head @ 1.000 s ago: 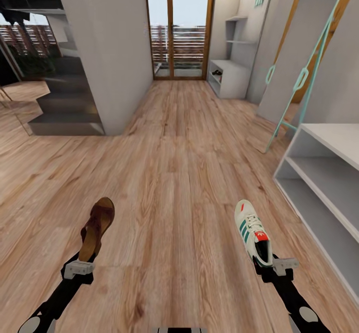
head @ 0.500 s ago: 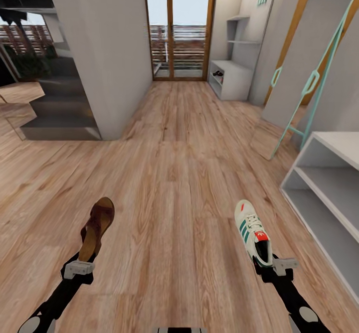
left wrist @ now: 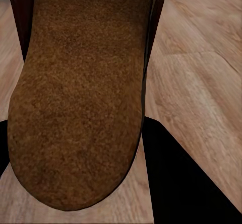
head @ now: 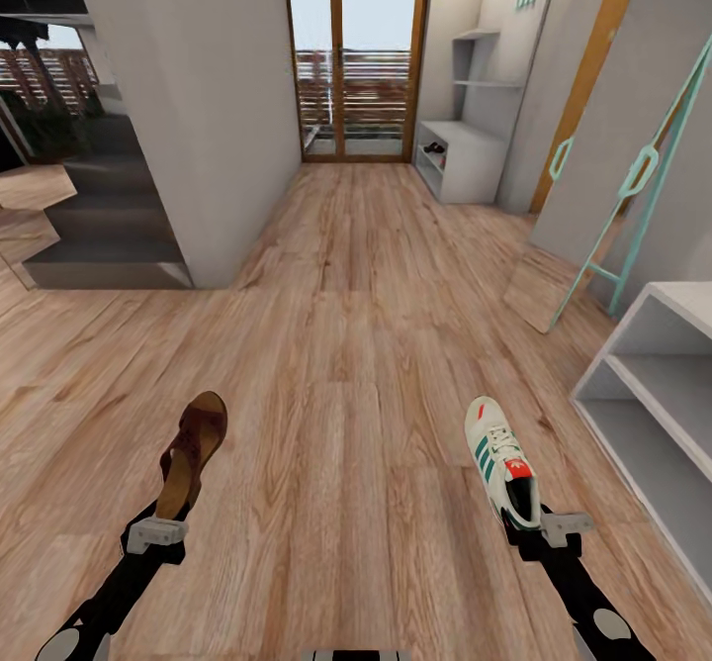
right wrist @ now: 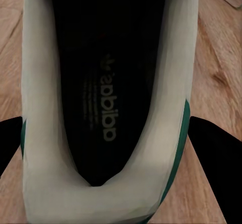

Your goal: Pick up the two gym shoes and the two sandals from the corridor floor and place them onto the hallstand (shoe rack) in the corridor, making sure they are on the rack and not on the floor. Arrange them so the two gym shoes are next to each other and the two sandals are next to each other.

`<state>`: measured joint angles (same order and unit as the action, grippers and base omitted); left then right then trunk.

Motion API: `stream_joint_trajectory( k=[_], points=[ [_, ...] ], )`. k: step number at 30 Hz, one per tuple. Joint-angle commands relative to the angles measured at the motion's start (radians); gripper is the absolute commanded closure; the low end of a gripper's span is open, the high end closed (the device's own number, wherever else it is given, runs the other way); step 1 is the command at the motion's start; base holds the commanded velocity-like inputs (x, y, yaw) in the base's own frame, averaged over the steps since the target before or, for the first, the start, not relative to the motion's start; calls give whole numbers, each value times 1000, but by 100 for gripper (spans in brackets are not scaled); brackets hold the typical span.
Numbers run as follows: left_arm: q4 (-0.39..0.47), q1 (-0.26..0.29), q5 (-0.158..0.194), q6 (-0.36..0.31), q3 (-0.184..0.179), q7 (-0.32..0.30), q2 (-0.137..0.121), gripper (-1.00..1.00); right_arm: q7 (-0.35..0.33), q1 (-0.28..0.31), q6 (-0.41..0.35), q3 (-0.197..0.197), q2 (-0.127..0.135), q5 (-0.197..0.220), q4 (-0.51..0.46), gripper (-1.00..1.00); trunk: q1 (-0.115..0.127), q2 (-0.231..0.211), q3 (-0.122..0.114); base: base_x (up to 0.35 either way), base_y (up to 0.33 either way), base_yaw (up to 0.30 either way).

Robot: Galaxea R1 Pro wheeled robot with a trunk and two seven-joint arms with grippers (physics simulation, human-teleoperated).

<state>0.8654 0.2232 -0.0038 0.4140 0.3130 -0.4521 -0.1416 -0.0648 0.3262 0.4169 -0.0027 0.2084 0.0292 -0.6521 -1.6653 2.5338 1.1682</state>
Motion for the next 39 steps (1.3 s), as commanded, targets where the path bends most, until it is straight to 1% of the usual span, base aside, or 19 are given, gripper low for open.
stream_joint_trajectory(
  k=[1, 20, 39],
  points=[
    [0, 1, -2, 3, 3, -7, 0, 100, -4, 1, 3, 0, 0, 4, 1, 100, 0, 0, 1, 324, 0, 0],
    [0, 1, -2, 5, 3, -7, 0, 100, -4, 1, 3, 0, 0, 4, 0, 100, 0, 0, 1, 324, 0, 0],
    [0, 1, -5, 5, -7, -7, 4, 100, -3, 1, 2, 0, 0, 3, 1, 100, 0, 0, 1, 324, 0, 0]
  ],
)
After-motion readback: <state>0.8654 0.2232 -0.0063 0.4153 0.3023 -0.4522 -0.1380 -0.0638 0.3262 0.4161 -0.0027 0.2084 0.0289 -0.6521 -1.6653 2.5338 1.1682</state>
